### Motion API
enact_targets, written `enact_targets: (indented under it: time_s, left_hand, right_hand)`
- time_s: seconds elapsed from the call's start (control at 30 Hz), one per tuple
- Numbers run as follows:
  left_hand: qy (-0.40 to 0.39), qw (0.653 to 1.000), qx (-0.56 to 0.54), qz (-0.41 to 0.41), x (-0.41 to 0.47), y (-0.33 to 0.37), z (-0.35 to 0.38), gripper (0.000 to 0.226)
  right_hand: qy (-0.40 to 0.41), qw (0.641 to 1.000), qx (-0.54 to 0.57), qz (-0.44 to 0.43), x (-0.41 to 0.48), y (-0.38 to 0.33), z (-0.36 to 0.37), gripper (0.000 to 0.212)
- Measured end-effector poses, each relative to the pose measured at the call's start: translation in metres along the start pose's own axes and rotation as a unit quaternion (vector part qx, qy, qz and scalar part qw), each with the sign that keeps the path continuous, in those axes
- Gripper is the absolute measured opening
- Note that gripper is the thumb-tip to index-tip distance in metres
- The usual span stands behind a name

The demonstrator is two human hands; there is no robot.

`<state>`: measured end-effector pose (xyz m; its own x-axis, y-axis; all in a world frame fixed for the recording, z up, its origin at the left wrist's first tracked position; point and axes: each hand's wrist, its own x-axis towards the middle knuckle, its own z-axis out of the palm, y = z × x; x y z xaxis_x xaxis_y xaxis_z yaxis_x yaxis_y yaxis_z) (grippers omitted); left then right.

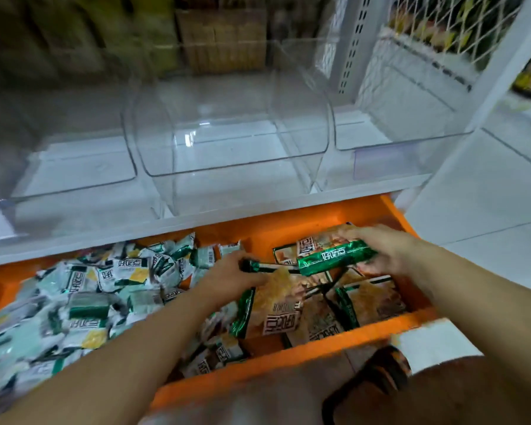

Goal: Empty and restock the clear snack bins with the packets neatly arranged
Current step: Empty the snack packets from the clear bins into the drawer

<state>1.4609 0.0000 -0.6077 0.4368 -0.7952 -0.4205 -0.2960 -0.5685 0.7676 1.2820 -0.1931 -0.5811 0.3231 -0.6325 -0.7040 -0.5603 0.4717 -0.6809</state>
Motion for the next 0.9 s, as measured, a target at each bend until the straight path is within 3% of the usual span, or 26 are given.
enact_targets:
  time_s: [0.1, 0.27, 0.33, 0.43, 0.6, 0.7, 0.9]
  left_hand:
    - [0.055, 0.998, -0.014, 0.014, -0.033, 0.015, -0.017, 0.036]
    - [0.145, 0.988, 0.01, 0.052, -0.075, 0.028, -0.043, 0.033]
    - [0.165, 0.985, -0.036, 0.044, -0.089, 0.032, -0.052, 0.021]
    - [0.15, 0.965, -0.215, -0.01, -0.106, 0.037, -0.063, 0.014]
    - [0.116, 0.917, -0.374, -0.072, -0.129, 0.043, -0.077, 0.021]
    - [0.12, 0.896, -0.419, -0.083, -0.134, 0.04, -0.089, 0.031]
    - [0.094, 0.929, -0.356, -0.035, -0.149, 0.046, -0.118, 0.048]
  right_hand:
    - [-0.031, 0.997, 0.077, -0.001, -0.039, -0.001, 0.001, 0.006]
    - [-0.08, 0.981, 0.175, -0.031, -0.1, -0.002, 0.007, 0.004]
    - [-0.096, 0.97, 0.221, -0.026, -0.117, -0.002, 0.01, 0.018]
    - [-0.119, 0.963, 0.237, -0.033, -0.133, -0.001, 0.014, 0.027]
    - [-0.188, 0.963, 0.166, -0.1, -0.16, -0.003, 0.025, 0.017]
    - [-0.215, 0.96, 0.039, -0.175, -0.169, -0.006, 0.03, 0.04]
    - [-0.196, 0.923, -0.117, -0.311, -0.189, -0.036, 0.029, 0.041]
